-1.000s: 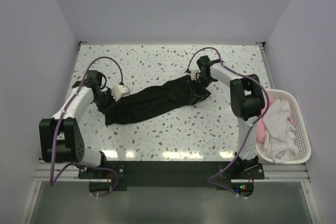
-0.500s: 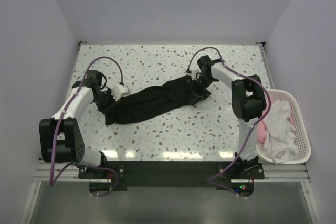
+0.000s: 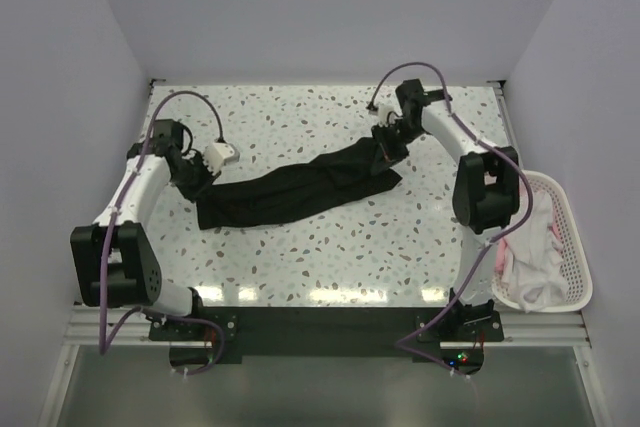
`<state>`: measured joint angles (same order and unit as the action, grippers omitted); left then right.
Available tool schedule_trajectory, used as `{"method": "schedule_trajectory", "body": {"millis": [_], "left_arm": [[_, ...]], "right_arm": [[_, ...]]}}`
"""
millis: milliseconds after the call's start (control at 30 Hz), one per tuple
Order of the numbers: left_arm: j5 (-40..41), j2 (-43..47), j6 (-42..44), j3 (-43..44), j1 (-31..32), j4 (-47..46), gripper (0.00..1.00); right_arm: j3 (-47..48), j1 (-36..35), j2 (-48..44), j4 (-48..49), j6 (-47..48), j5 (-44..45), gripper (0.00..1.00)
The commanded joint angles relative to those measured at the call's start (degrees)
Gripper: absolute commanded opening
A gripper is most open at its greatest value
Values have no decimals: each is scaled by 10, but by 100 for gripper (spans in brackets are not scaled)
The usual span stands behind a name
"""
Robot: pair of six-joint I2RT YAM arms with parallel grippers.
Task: Fold and stack the t-shirts
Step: Flatten the tshirt out
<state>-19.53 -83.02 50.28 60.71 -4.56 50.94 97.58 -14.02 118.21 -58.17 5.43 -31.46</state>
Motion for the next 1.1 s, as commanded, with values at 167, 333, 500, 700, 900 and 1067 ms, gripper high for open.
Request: {"method": "schedule_trajectory", "body": {"millis": [167, 333, 500, 700, 900, 1067], "left_arm": [[-42, -61, -105, 184, -17, -55, 0], [-15, -108, -155, 303, -24, -94, 0], [-10, -137, -180, 418, -27, -104, 0], [-24, -89, -139, 383, -29, -134, 0], [-74, 33, 5, 206, -32, -123, 0], [-42, 129, 147, 47, -31, -30, 0]], "right_arm": [[238, 34, -57, -24, 25, -19, 0], [318, 69, -67, 45, -35, 41, 0], [400, 93, -79, 81, -50, 90, 0], [396, 98, -132, 141, -62, 178, 0], [350, 99, -179, 143, -31, 208, 0], [285, 98, -218, 103, -5, 202, 0]]}}
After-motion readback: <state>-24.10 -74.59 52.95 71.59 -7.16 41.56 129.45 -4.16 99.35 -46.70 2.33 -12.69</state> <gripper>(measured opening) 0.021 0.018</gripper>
